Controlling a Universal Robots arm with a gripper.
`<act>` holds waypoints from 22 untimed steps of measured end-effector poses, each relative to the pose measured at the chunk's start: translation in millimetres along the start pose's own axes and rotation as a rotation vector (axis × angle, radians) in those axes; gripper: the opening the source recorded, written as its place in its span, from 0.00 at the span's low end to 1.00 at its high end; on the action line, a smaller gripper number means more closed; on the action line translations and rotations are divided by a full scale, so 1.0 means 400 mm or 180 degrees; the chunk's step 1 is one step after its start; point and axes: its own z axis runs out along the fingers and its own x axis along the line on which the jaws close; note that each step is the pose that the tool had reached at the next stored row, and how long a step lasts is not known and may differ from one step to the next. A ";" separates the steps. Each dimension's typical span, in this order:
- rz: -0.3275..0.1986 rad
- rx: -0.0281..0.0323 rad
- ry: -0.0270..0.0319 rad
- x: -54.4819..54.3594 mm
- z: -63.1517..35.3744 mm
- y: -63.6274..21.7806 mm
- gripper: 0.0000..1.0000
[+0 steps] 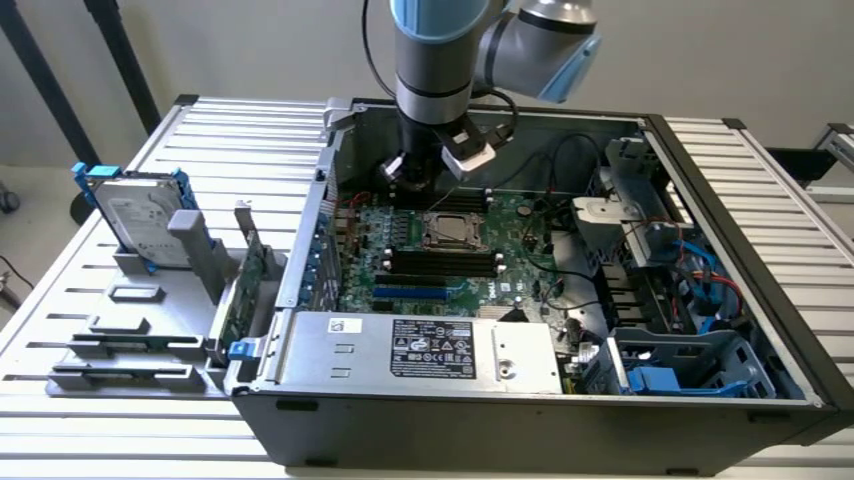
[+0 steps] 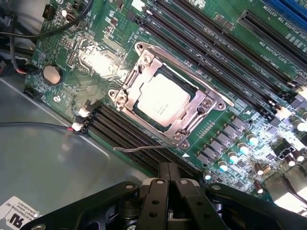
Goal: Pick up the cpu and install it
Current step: 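Install the first cpu locking lever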
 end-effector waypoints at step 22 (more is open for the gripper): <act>-0.0258 -0.0132 0.0037 0.001 0.065 -0.006 0.11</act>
